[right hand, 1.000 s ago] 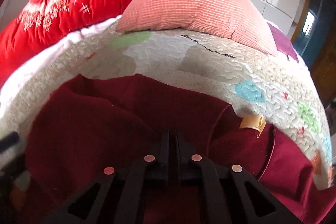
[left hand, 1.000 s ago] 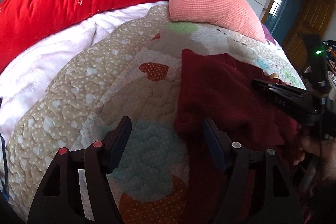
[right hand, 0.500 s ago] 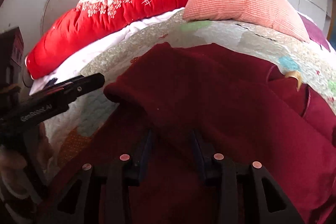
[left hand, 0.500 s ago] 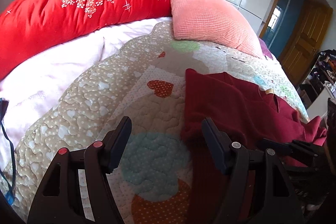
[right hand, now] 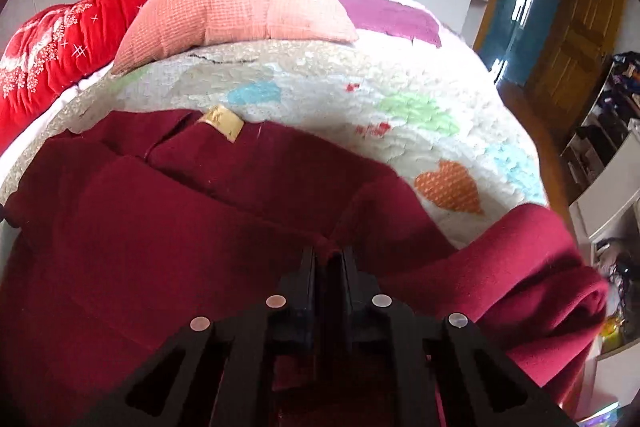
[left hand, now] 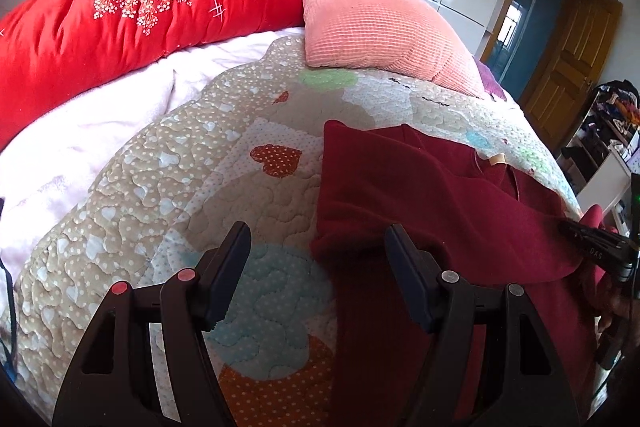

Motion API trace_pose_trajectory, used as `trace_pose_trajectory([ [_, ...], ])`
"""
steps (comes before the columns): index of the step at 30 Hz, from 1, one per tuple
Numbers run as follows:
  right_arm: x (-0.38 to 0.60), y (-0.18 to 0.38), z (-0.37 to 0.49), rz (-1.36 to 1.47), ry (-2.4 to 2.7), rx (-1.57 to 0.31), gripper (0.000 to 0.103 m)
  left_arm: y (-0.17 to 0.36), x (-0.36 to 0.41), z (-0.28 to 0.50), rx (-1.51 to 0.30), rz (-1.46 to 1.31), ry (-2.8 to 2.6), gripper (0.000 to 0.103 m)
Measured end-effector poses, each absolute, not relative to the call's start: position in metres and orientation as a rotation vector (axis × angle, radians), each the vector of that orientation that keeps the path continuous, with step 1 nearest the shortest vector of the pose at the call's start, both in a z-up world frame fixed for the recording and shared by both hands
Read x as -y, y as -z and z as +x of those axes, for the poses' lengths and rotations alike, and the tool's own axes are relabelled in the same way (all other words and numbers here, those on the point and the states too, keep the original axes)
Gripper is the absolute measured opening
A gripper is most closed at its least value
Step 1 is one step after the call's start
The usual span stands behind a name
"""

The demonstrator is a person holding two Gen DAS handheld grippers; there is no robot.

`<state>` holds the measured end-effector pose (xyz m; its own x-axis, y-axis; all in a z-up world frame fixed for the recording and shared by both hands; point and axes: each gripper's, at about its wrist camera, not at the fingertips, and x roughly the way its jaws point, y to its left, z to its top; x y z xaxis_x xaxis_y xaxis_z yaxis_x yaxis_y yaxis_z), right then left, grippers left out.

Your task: Fold small clothes

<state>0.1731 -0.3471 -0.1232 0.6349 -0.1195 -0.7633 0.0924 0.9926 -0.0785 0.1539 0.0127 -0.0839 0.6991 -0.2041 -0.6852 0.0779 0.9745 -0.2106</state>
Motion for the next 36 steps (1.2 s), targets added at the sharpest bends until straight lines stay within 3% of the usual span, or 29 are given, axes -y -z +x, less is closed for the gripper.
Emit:
trace_pose_trajectory([
  [8, 0.357, 0.132, 0.179, 0.025, 0.149, -0.900, 0.010, 0.081, 0.007, 0.146, -0.757, -0.107, 0.200, 0.070],
  [11, 0.380, 0.103, 0.144, 0.149, 0.125, -0.860, 0.029, 0.079, 0.011, 0.142, -0.755, -0.106, 0.210, 0.070],
  [13, 0.392, 0.085, 0.108, 0.159, 0.131, -0.820, 0.050, 0.077, 0.015, 0.139, -0.758, -0.107, 0.228, 0.070],
  [18, 0.404, 0.088, 0.039, 0.189, 0.218, -0.844, 0.050, 0.071, 0.034, 0.125, -0.790, -0.120, 0.307, 0.070],
  [23, 0.446, 0.137, 0.021, 0.537, 0.240, -0.875, 0.051, 0.064, 0.063, 0.109, -0.790, -0.087, 0.349, 0.070],
  [26, 0.455, 0.146, 0.027, 0.681, 0.189, -0.789, 0.052, 0.064, 0.074, 0.102, -0.796, -0.071, 0.363, 0.070],
  [27, 0.456, 0.145, 0.030, 0.684, 0.167, -0.768, 0.050, 0.066, 0.074, 0.101, -0.796, -0.077, 0.364, 0.070],
  [30, 0.458, 0.140, 0.035, 0.627, 0.213, -0.818, 0.004, 0.074, 0.072, 0.101, -0.816, -0.081, 0.361, 0.070],
  [36, 0.463, 0.006, -0.004, 0.462, 0.214, -0.496, 0.004, 0.073, 0.045, 0.107, -0.787, -0.144, 0.311, 0.070],
])
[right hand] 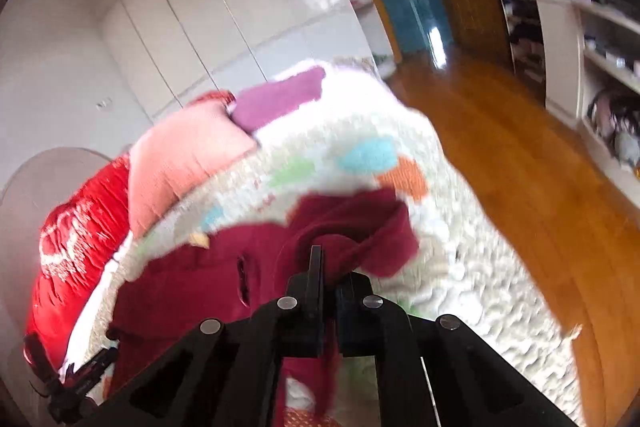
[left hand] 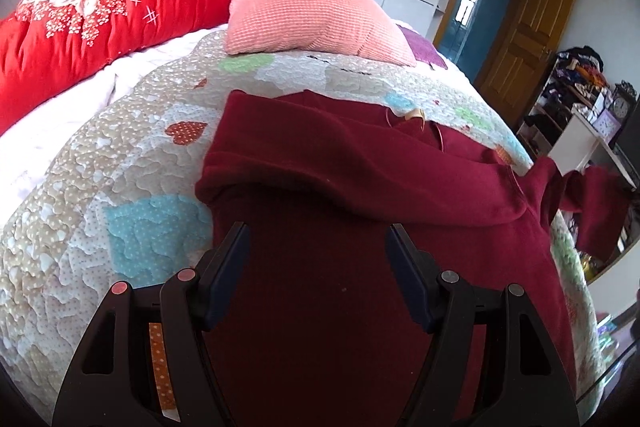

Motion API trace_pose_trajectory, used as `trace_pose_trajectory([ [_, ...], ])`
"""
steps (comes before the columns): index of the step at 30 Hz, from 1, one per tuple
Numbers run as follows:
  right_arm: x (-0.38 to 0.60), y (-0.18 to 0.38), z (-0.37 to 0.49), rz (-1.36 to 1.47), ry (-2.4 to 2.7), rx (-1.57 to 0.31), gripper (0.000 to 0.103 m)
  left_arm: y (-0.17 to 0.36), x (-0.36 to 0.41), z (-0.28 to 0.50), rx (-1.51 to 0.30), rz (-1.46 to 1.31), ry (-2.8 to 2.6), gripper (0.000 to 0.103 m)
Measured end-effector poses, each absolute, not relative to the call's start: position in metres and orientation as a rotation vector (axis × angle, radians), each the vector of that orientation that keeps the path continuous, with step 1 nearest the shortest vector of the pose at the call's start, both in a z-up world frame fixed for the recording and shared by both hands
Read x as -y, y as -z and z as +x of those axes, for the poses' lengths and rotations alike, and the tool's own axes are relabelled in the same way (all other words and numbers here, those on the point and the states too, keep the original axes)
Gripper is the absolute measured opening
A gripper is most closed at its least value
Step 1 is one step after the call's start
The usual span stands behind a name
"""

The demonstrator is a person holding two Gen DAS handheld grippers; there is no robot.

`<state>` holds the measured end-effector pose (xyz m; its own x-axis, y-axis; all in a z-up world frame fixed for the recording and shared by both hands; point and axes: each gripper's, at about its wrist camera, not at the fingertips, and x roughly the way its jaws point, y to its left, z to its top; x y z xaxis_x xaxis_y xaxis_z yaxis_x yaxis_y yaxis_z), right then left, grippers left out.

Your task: Fold small clothes

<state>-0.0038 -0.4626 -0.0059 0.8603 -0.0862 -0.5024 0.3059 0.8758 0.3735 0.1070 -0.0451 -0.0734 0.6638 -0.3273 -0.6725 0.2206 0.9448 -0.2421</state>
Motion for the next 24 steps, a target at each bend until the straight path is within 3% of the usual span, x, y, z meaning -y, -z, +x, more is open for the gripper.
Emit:
trace_pose_trajectory([
  [4, 0.421, -0.076, 0.015, 0.320, 0.036, -0.412, 0.004, 0.057, 0.018, 0.106, -0.722, -0.225, 0.289, 0.070],
  [8, 0.343, -0.100, 0.067, 0.232, -0.226, -0.461, 0.004, 0.041, -0.012, 0.102, -0.636, -0.315, 0.254, 0.070],
  [11, 0.274, -0.070, 0.125, 0.204, -0.392, -0.578, 0.003, 0.037, -0.030, 0.103, -0.601, -0.367, 0.240, 0.071],
  [13, 0.233, -0.033, 0.163, 0.225, -0.509, -0.698, 0.005, 0.038, -0.035, 0.106, -0.593, -0.368, 0.241, 0.077],
  [15, 0.212, 0.000, 0.184, 0.236, -0.518, -0.764, 0.014, 0.039, -0.037, 0.109, -0.585, -0.354, 0.233, 0.077],
  [16, 0.210, 0.010, 0.184, 0.240, -0.510, -0.758, 0.025, 0.040, -0.036, 0.110, -0.587, -0.342, 0.233, 0.077],
  [18, 0.222, 0.022, 0.181, 0.262, -0.491, -0.735, 0.032, 0.041, -0.032, 0.112, -0.594, -0.316, 0.256, 0.077],
  [24, 0.276, 0.049, 0.139, 0.279, -0.412, -0.778, 0.035, 0.045, -0.014, 0.113, -0.632, -0.267, 0.337, 0.079],
])
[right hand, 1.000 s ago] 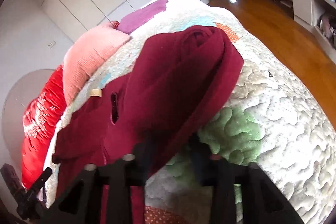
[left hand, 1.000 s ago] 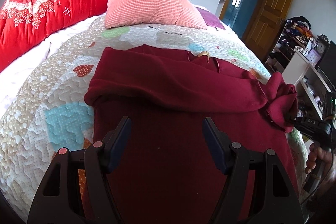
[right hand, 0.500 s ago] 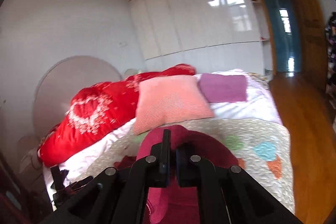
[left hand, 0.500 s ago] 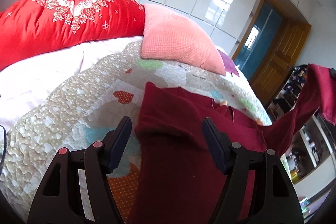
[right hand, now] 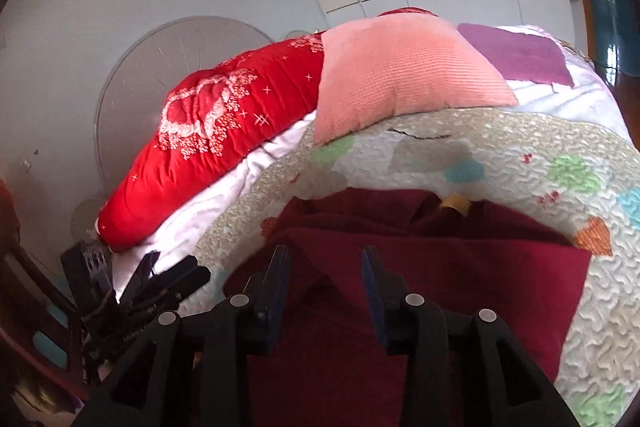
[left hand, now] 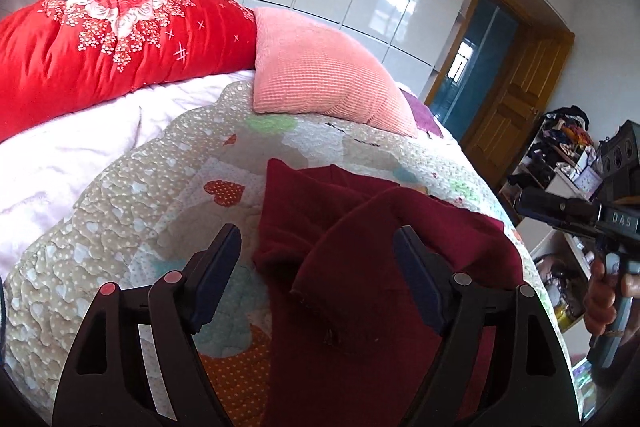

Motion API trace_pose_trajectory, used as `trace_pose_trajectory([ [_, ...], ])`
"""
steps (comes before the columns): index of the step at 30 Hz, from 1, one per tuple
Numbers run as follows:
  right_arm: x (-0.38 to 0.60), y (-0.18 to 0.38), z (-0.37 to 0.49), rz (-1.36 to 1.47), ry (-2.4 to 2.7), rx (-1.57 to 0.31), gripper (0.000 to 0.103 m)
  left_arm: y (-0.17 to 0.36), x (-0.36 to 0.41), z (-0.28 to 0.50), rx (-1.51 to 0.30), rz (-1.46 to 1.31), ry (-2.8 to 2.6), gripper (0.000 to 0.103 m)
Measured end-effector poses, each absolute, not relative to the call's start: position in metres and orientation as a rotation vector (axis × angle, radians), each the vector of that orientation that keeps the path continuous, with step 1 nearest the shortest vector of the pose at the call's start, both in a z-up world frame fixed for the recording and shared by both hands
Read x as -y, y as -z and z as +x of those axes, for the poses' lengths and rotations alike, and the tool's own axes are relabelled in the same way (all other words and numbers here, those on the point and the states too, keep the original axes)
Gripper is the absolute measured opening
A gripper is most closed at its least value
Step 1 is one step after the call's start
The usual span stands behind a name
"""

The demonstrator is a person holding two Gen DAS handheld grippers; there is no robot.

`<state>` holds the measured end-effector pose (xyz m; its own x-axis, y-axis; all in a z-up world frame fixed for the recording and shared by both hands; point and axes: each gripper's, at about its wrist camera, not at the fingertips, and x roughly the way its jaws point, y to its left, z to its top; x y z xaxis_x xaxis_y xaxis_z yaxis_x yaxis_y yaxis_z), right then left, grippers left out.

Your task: Fold small clothes

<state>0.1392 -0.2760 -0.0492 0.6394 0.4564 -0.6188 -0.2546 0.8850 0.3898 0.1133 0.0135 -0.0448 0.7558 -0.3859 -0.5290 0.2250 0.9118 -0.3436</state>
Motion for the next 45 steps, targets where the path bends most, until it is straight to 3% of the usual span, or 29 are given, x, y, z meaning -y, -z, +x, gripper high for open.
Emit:
trace_pose_trajectory([
  [3, 0.271, 0.069, 0.126, 0.287, -0.440, -0.818, 0.035, 0.052, -0.001, 0.115, -0.678, -0.229, 0.370, 0.084],
  [12, 0.306, 0.099, 0.088, 0.326, -0.347, -0.847, 0.035, 0.085, 0.018, 0.131, -0.776, -0.228, 0.360, 0.081],
  [13, 0.313, 0.099, 0.084, 0.327, -0.330, -0.845, 0.035, 0.084, 0.017, 0.133, -0.762, -0.251, 0.373, 0.074],
  [15, 0.329, 0.097, 0.075, 0.344, -0.297, -0.833, 0.035, 0.082, 0.020, 0.136, -0.769, -0.266, 0.391, 0.019],
  [16, 0.338, 0.097, 0.071, 0.349, -0.276, -0.827, 0.035, 0.080, 0.025, 0.138, -0.785, -0.257, 0.409, 0.010],
  [18, 0.348, 0.094, 0.064, 0.333, -0.232, -0.817, 0.035, 0.070, 0.034, 0.135, -0.800, -0.237, 0.461, 0.006],
  [28, 0.342, 0.101, 0.065, -0.003, -0.075, -0.800, 0.035, -0.052, 0.026, 0.170, -0.831, -0.331, 0.652, 0.006],
  [31, 0.334, 0.112, 0.065, -0.137, -0.069, -0.796, 0.047, -0.050, 0.021, 0.190, -0.879, -0.342, 0.631, 0.005],
  [35, 0.326, 0.134, 0.071, -0.275, -0.072, -0.827, 0.047, -0.014, 0.027, 0.208, -0.956, -0.295, 0.565, 0.005],
  [36, 0.327, 0.137, 0.074, -0.294, -0.059, -0.829, 0.043, -0.004, 0.029, 0.209, -0.971, -0.293, 0.552, 0.005],
  [37, 0.330, 0.138, 0.076, -0.296, -0.043, -0.835, 0.024, 0.004, 0.030, 0.211, -0.977, -0.271, 0.525, 0.005],
  [38, 0.338, 0.136, 0.076, -0.266, -0.013, -0.826, 0.016, 0.012, 0.032, 0.213, -0.974, -0.241, 0.493, 0.006],
  [45, 0.368, 0.144, 0.065, -0.116, -0.054, -0.940, 0.013, 0.055, 0.017, 0.219, -1.025, -0.245, 0.412, 0.006],
])
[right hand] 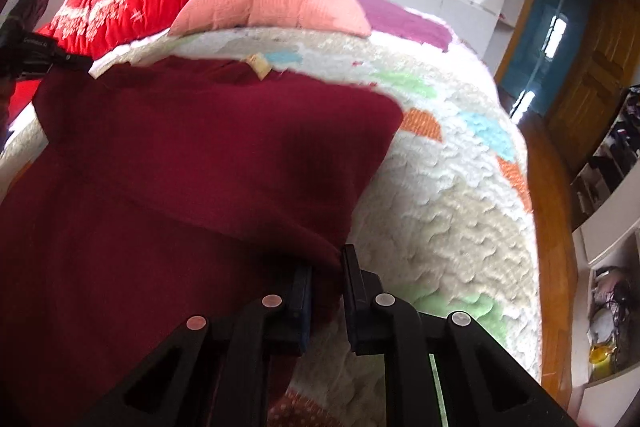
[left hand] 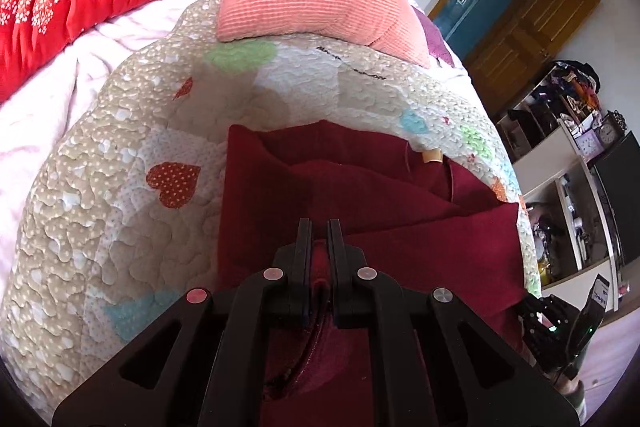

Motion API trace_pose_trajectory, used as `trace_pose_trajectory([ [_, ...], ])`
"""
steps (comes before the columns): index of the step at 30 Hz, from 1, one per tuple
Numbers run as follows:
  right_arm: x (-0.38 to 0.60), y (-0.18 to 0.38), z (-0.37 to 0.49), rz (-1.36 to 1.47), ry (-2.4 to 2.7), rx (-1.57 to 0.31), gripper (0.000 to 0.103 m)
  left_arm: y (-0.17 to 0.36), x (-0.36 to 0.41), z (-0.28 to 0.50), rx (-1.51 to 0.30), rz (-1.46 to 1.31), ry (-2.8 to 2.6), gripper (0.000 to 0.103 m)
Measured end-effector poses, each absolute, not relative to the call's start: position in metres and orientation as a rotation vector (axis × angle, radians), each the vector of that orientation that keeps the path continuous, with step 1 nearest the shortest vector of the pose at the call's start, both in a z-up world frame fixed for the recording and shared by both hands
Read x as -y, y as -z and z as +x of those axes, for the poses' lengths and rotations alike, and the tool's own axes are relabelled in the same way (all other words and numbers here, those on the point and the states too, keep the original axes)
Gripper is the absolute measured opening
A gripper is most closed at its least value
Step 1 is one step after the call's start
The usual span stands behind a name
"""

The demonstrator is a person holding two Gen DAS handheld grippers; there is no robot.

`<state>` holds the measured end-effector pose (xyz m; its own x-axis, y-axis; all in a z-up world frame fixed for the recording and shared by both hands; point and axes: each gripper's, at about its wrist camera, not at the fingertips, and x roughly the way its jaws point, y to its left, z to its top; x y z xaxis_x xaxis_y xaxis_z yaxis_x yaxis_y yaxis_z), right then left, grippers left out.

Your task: Fold small clothes

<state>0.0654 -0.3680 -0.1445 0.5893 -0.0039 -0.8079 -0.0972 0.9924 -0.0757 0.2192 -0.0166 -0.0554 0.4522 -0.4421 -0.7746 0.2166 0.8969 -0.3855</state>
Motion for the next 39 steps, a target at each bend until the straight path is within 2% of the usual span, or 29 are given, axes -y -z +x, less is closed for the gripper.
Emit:
trace_pose_trajectory([
  [2, 0.386, 0.125, 0.055, 0.038, -0.124, -0.888, 0.015, 0.060, 0.010, 0.216, -1.027, -0.257, 0.413, 0.005],
  [3, 0.399, 0.114, 0.052, 0.147, -0.150, -0.845, 0.023, 0.061, 0.007, 0.214, -1.023, -0.260, 0.415, 0.006],
  [4, 0.408, 0.105, 0.051, 0.220, -0.150, -0.804, 0.043, 0.062, 0.004, 0.213, -1.021, -0.264, 0.415, 0.006],
  [5, 0.416, 0.098, 0.054, 0.270, -0.119, -0.759, 0.055, 0.063, 0.002, 0.214, -1.022, -0.269, 0.414, 0.006],
  [6, 0.419, 0.093, 0.061, 0.281, -0.070, -0.732, 0.074, 0.064, 0.001, 0.214, -1.025, -0.273, 0.412, 0.006],
  [7, 0.419, 0.092, 0.075, 0.273, -0.014, -0.725, 0.076, 0.065, 0.004, 0.214, -1.028, -0.276, 0.409, 0.006],
  [11, 0.408, 0.119, 0.140, 0.327, -0.003, -0.851, 0.076, 0.062, 0.010, 0.212, -1.022, -0.276, 0.415, 0.006],
  [12, 0.405, 0.130, 0.154, 0.355, -0.018, -0.895, 0.071, 0.060, 0.012, 0.211, -1.019, -0.276, 0.416, 0.006],
  [13, 0.404, 0.141, 0.165, 0.377, -0.022, -0.942, 0.041, 0.057, 0.014, 0.212, -1.017, -0.279, 0.421, 0.006],
  [14, 0.402, 0.145, 0.168, 0.386, -0.019, -0.952, 0.024, 0.054, 0.017, 0.214, -1.013, -0.283, 0.426, 0.005],
  [16, 0.401, 0.131, 0.162, 0.373, -0.039, -0.902, 0.014, 0.046, 0.023, 0.218, -0.993, -0.279, 0.442, 0.006],
  [18, 0.399, 0.114, 0.146, 0.325, -0.004, -0.834, 0.008, 0.037, 0.029, 0.223, -0.962, -0.256, 0.462, 0.006],
  [21, 0.414, 0.116, 0.136, 0.361, 0.096, -0.794, 0.008, 0.038, 0.037, 0.232, -0.933, -0.233, 0.458, 0.006],
  [24, 0.415, 0.138, 0.142, 0.359, 0.085, -0.875, 0.008, 0.059, 0.039, 0.243, -0.965, -0.224, 0.412, 0.006],
  [26, 0.415, 0.137, 0.135, 0.339, 0.086, -0.881, 0.013, 0.075, 0.039, 0.247, -0.998, -0.201, 0.370, 0.006],
  [28, 0.421, 0.124, 0.124, 0.360, 0.120, -0.843, 0.035, 0.081, 0.036, 0.246, -0.996, -0.177, 0.334, 0.006],
  [29, 0.423, 0.115, 0.115, 0.368, 0.129, -0.819, 0.036, 0.081, 0.033, 0.245, -0.993, -0.182, 0.329, 0.007],
  [34, 0.382, 0.089, 0.090, 0.234, -0.047, -0.824, 0.035, 0.065, 0.023, 0.232, -0.940, -0.194, 0.320, 0.012],
  [36, 0.360, 0.100, 0.090, 0.139, -0.060, -0.874, 0.030, 0.061, 0.025, 0.223, -0.925, -0.180, 0.330, 0.017],
  [39, 0.357, 0.137, 0.088, 0.027, 0.051, -0.969, 0.024, 0.063, 0.029, 0.211, -0.922, -0.166, 0.334, 0.018],
])
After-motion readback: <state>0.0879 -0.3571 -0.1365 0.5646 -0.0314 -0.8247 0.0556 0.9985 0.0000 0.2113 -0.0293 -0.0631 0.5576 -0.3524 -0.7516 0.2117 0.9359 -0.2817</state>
